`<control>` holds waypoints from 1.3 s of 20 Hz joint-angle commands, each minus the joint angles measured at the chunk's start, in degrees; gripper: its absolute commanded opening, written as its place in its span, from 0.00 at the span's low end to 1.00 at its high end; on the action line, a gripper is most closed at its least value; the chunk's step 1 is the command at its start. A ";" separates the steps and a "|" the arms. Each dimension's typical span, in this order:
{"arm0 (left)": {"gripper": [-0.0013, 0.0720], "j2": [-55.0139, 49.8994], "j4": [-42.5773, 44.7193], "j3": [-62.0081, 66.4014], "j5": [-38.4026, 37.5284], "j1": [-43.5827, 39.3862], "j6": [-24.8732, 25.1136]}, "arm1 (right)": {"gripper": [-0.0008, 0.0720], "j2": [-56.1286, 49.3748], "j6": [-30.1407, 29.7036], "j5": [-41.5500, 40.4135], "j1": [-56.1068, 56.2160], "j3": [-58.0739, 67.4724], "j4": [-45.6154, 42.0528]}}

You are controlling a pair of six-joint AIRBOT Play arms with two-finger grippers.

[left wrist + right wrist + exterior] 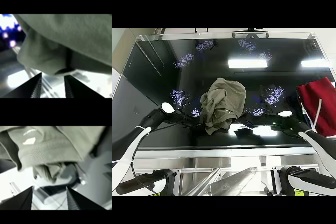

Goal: Fold the shirts.

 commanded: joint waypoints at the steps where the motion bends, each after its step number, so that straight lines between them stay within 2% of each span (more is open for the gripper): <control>1: 0.41 0.20 -0.48 -1.46 8.48 -1.77 0.07 | 0.64 -4.00 -3.96 -5.57 4.48 2.19 8.09; 3: 0.41 0.20 -0.48 -1.46 10.40 -1.77 0.07 | 0.64 -5.38 -6.01 -7.56 5.95 3.52 12.41; 8: 0.41 0.68 -0.46 -1.46 9.62 -1.75 0.07 | 0.64 -8.85 -8.79 -9.33 6.93 6.14 18.80; 15: 0.41 12.17 2.08 -2.01 9.57 -1.70 0.11 | 0.64 -9.38 -10.21 -13.73 6.84 8.02 20.06; 18: 0.41 15.37 1.75 -7.23 15.82 -1.70 0.07 | 0.64 -9.38 -10.21 -14.64 6.84 8.22 20.46; 22: 0.41 11.63 -3.52 -12.22 19.26 -1.77 0.13 | 0.64 -9.38 -10.23 -15.78 6.82 8.46 20.46; 26: 0.41 5.62 -4.83 -7.48 20.04 -4.13 0.15 | 0.64 -9.38 -10.21 -15.89 6.86 8.46 20.46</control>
